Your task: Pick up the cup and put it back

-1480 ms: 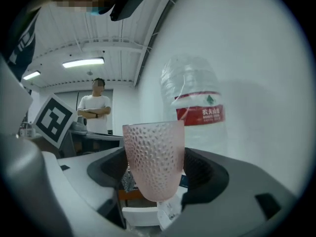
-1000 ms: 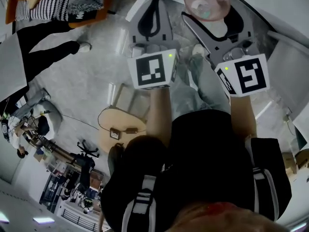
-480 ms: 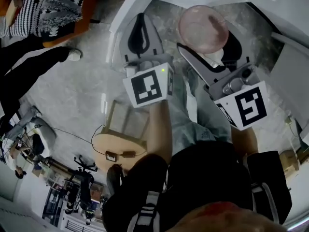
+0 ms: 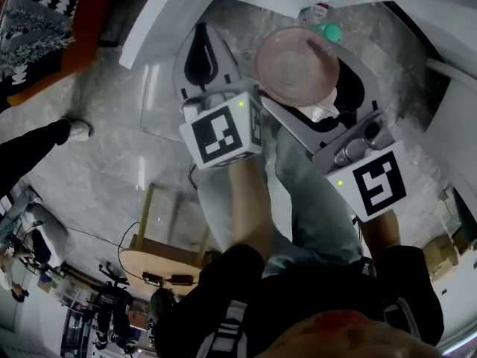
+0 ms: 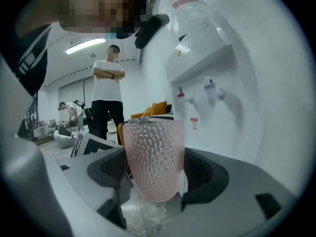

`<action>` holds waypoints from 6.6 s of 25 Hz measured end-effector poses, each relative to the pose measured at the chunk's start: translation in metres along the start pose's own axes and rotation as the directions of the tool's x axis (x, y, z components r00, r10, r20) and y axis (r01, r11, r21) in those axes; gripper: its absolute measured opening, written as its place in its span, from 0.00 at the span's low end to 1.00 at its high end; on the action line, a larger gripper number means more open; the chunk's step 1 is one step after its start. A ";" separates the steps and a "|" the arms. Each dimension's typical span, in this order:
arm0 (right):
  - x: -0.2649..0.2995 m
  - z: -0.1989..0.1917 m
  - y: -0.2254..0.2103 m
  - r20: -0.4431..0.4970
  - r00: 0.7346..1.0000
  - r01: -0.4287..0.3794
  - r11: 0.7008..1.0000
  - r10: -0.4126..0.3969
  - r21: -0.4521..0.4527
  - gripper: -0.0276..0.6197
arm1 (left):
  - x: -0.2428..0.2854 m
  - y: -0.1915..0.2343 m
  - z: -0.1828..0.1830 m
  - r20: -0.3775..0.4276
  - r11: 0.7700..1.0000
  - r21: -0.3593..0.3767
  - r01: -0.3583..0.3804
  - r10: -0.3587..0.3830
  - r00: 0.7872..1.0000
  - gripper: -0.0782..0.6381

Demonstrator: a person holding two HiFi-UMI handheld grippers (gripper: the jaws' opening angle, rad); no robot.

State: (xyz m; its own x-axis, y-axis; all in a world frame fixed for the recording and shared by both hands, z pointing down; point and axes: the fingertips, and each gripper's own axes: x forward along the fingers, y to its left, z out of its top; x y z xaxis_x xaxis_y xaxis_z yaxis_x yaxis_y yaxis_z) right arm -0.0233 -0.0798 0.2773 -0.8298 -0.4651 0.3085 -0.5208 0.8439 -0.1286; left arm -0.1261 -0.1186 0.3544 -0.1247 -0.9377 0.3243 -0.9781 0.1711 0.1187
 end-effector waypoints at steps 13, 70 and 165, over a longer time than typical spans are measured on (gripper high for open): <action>0.080 -0.160 -0.025 0.080 0.992 -0.091 0.987 0.102 -0.132 0.60 | 0.062 0.029 -0.148 0.066 0.999 0.010 -0.047 0.046 0.997 0.13; 0.239 -0.331 -0.262 0.036 0.862 0.498 0.859 -0.505 0.122 0.60 | 0.128 0.038 -0.206 0.115 0.984 -0.065 0.168 -0.160 0.980 0.13; 0.132 -0.301 -0.151 0.107 0.907 0.400 0.913 -0.407 0.083 0.06 | 0.126 -0.028 -0.211 0.042 0.883 0.247 0.398 -0.420 0.906 0.13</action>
State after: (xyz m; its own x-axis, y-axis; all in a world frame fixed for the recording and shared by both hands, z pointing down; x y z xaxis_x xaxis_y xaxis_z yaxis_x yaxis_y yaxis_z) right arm 0.0059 -0.1885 0.6209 -0.5618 -0.7942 0.2317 -0.8241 0.5619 -0.0720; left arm -0.0788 -0.1773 0.5900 0.2911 -0.9346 0.2043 -0.9549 -0.2970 0.0018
